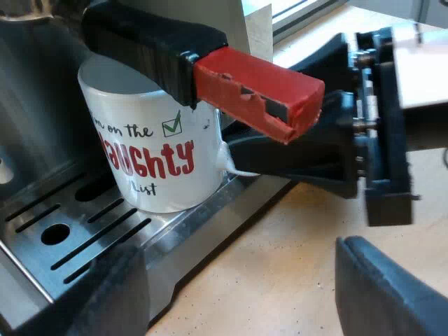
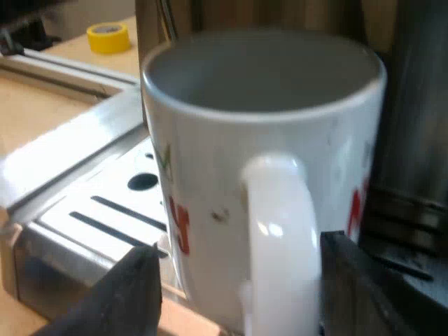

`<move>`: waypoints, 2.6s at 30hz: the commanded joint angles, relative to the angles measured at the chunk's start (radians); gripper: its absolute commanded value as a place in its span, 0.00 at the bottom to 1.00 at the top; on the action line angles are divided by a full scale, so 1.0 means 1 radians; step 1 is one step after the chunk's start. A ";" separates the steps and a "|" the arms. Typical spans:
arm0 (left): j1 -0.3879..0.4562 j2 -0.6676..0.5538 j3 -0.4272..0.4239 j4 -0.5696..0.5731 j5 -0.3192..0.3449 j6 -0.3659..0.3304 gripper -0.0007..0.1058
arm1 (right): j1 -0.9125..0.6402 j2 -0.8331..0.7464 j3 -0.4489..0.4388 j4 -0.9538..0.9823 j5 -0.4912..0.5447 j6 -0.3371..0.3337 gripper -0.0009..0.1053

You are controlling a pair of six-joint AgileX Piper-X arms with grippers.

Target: Place mug into machine

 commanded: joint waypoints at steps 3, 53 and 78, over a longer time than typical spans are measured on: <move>0.001 -0.002 -0.001 -0.017 0.006 -0.016 0.56 | -0.042 0.046 -0.064 -0.012 -0.015 0.012 0.50; 0.001 -0.217 -0.139 0.124 0.016 -0.021 0.56 | 0.057 -0.265 -0.018 0.403 0.045 0.018 0.50; 0.001 -0.301 -0.351 0.437 -0.157 -0.046 0.56 | 0.310 -0.568 -0.025 0.554 0.261 0.013 0.50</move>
